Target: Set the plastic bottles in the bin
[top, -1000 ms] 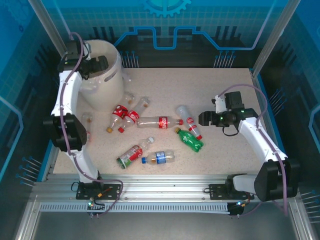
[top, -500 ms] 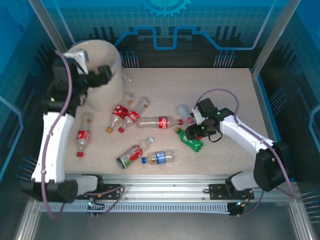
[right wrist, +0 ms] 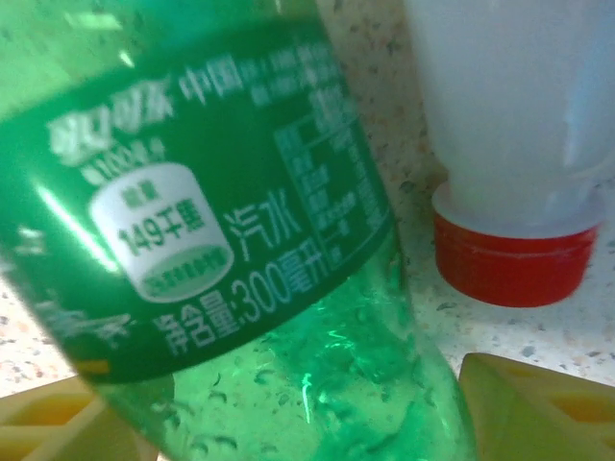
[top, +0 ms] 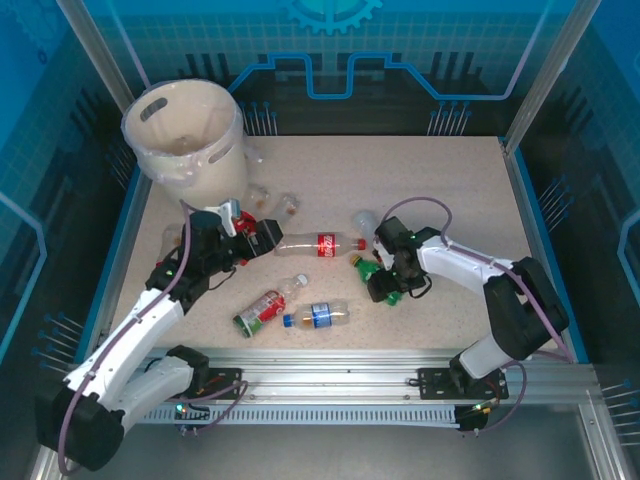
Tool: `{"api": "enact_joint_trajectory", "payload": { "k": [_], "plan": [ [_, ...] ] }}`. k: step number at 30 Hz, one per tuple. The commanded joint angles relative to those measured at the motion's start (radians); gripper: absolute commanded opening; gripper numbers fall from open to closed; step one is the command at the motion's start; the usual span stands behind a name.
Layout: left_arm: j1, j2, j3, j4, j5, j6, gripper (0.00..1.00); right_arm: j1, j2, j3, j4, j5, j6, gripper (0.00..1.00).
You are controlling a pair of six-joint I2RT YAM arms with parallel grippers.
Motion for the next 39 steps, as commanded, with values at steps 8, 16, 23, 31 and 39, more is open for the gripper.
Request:
{"api": "enact_joint_trajectory", "payload": {
  "k": [8,16,23,31,39],
  "plan": [
    [-0.082,0.139,-0.085,0.359,0.023,-0.216,0.99,0.049,-0.021,-0.046,0.032,0.027,0.025,0.7],
    [-0.112,0.149,-0.108,0.368,-0.012,-0.219,0.99,0.058,-0.119,-0.067,0.019,0.002,0.017,0.59],
    [-0.162,0.175,-0.098,0.482,0.035,-0.256,0.99,0.063,-0.261,-0.059,0.012,-0.083,0.01,0.58],
    [-0.273,0.348,-0.037,0.691,0.105,-0.318,0.99,0.049,-0.434,-0.136,0.296,-0.241,0.127,0.5],
    [-0.348,0.466,0.039,0.727,0.125,-0.27,0.99,0.058,-0.361,-0.115,0.426,-0.383,0.162,0.5]
  ]
}}
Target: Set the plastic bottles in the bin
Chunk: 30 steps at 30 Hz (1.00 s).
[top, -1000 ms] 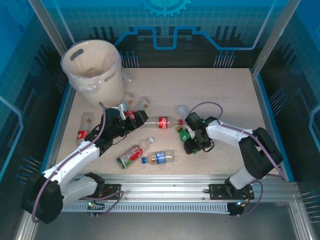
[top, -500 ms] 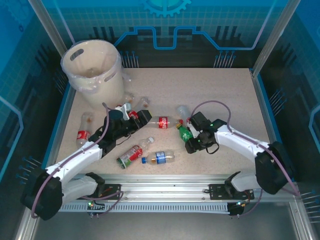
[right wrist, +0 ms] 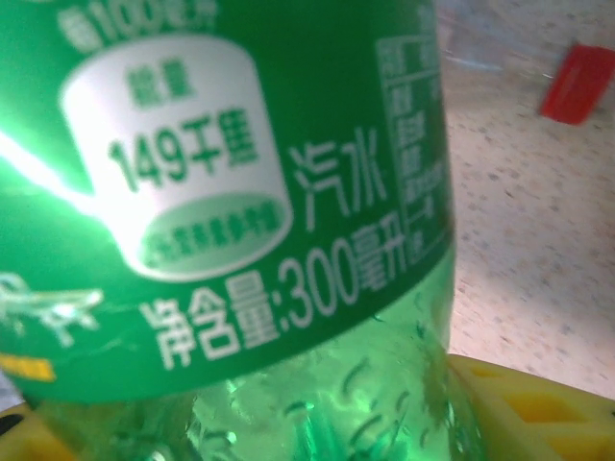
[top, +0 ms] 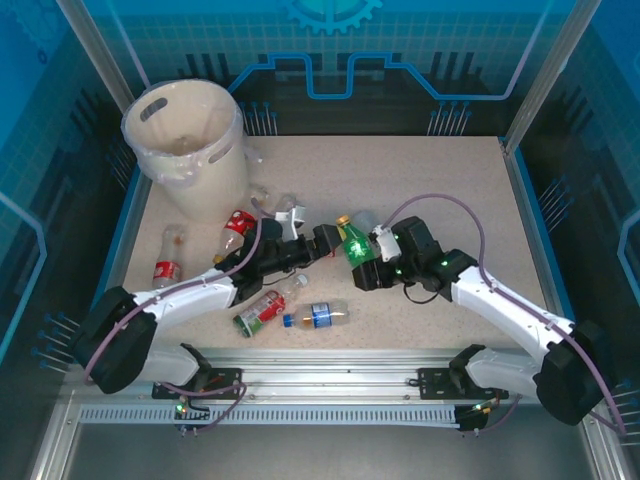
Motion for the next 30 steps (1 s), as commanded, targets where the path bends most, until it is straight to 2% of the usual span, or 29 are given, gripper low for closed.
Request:
{"api": "enact_joint_trajectory", "payload": {
  "k": [1,5,8,11,15,18,20,24,30],
  "plan": [
    [-0.039,0.039,0.047,0.078,0.035,0.029,0.99,0.014,0.035,0.009,0.093,-0.098,0.028,0.5],
    [-0.053,0.078,0.074,0.065,0.04,0.027,0.99,0.013,0.04,0.015,0.131,-0.103,0.028,0.5],
    [-0.065,0.094,0.073,0.054,0.032,0.038,0.94,0.012,0.05,0.021,0.137,-0.105,0.016,0.5],
    [-0.072,0.098,0.066,0.037,0.017,0.042,0.87,0.013,0.062,0.02,0.145,-0.119,0.022,0.5],
    [-0.072,0.101,0.075,0.042,0.003,0.046,0.74,0.013,0.069,0.014,0.146,-0.113,0.023,0.5],
    [-0.072,0.118,0.102,0.021,0.011,0.063,0.68,0.014,0.066,0.017,0.127,-0.1,0.001,0.52],
    [-0.069,0.134,0.108,0.035,0.02,0.062,0.64,0.014,0.062,0.014,0.125,-0.099,-0.002,0.57],
    [-0.058,0.146,0.118,0.037,0.029,0.051,0.64,0.009,0.043,0.016,0.113,-0.088,-0.013,0.73],
    [-0.034,0.148,0.134,0.006,0.034,0.066,0.64,-0.001,0.025,0.048,0.034,-0.075,-0.064,0.87]
  ]
}}
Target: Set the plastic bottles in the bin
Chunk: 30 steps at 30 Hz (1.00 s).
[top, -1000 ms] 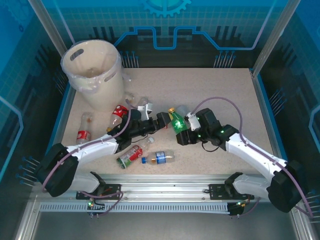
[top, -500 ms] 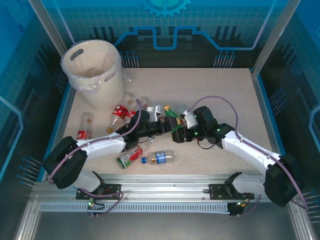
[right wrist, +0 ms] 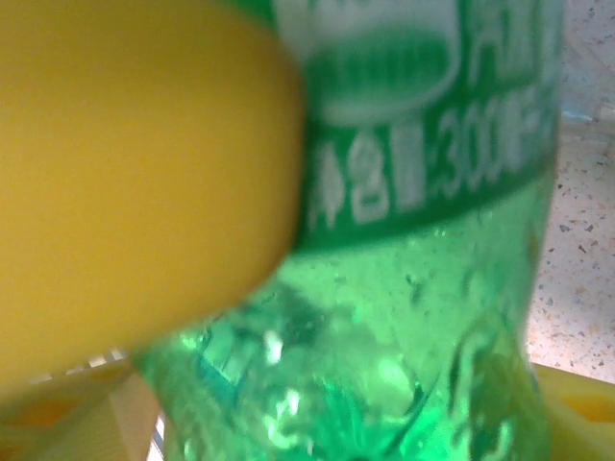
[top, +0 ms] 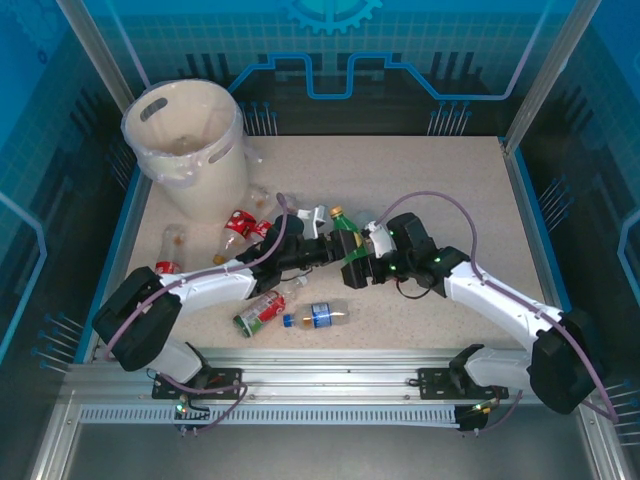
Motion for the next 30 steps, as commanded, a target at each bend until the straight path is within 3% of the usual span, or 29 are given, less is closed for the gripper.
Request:
{"api": "enact_joint_trajectory", "payload": {
  "k": [1,6,10,19,24,30],
  "plan": [
    [0.015,0.005,0.038,-0.006,0.014,0.026,0.64,-0.002,-0.036,0.043,-0.065,0.006,-0.06,0.9],
    [0.037,-0.006,0.061,-0.066,0.012,0.057,0.62,-0.05,-0.112,0.035,-0.118,0.013,-0.095,1.0],
    [0.063,-0.027,0.116,-0.165,0.008,0.108,0.55,-0.113,-0.161,0.016,-0.132,0.004,-0.094,1.0],
    [0.249,-0.13,0.433,-0.541,0.02,0.379,0.47,-0.147,-0.224,-0.059,-0.166,0.117,-0.058,1.0],
    [0.388,-0.14,0.625,-0.719,-0.105,0.491,0.34,-0.146,-0.222,-0.06,-0.189,0.121,-0.062,1.0],
    [0.537,-0.12,0.762,-0.811,-0.257,0.596,0.23,-0.136,-0.246,-0.069,-0.22,0.133,-0.073,1.0]
  ]
}}
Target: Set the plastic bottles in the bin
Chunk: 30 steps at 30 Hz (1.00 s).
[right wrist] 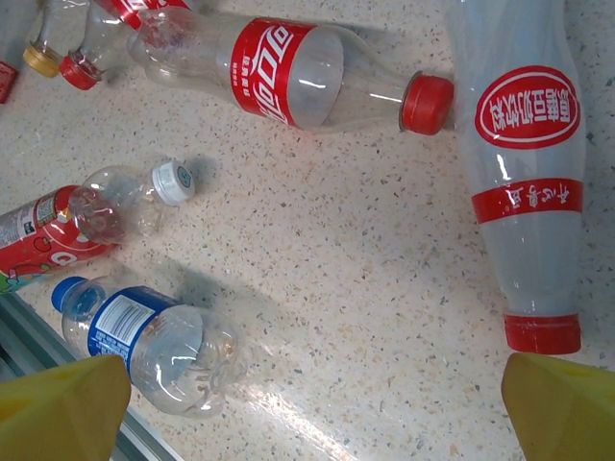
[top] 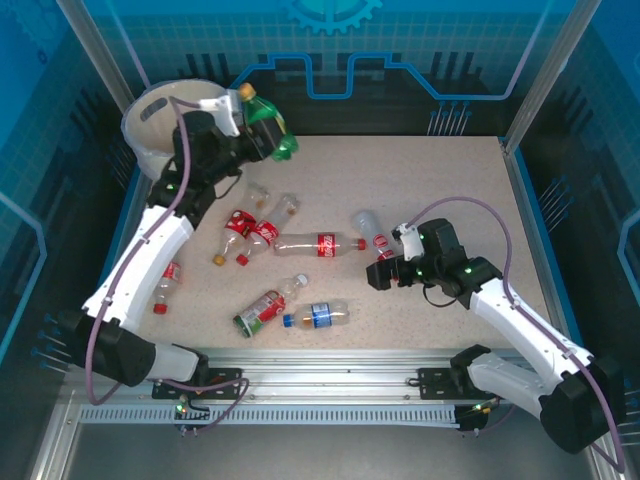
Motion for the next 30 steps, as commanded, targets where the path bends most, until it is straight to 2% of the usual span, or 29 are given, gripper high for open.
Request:
{"api": "enact_joint_trajectory", "payload": {
  "k": [1,5,9,13,15,20,25,30],
  "plan": [
    [0.086,0.013,0.058,-0.113,-0.111,0.1,0.21,0.003,-0.038,-0.015,-0.042,0.016,-0.011,1.0],
    [0.21,0.059,0.109,-0.126,-0.187,0.12,0.12,0.002,-0.059,-0.03,-0.05,0.021,-0.018,1.0],
    [0.315,0.146,0.155,-0.123,-0.177,0.089,0.08,0.002,-0.071,-0.042,-0.055,0.022,-0.024,1.0],
    [0.38,0.324,0.363,-0.331,-0.166,0.157,0.09,0.002,-0.093,-0.062,-0.062,0.036,-0.026,1.0],
    [0.39,0.424,0.49,-0.458,-0.153,0.216,0.09,0.001,-0.103,-0.073,-0.065,0.041,-0.025,1.0],
    [0.39,0.586,0.673,-0.651,-0.094,0.293,0.09,-0.001,-0.11,-0.103,-0.051,0.039,-0.019,1.0],
    [0.387,0.656,0.704,-0.71,-0.061,0.331,0.11,-0.002,-0.105,-0.131,-0.02,0.04,-0.008,1.0],
    [0.382,0.703,0.697,-0.744,-0.036,0.362,0.19,-0.002,-0.095,-0.127,-0.019,0.044,-0.021,1.0]
  ]
}}
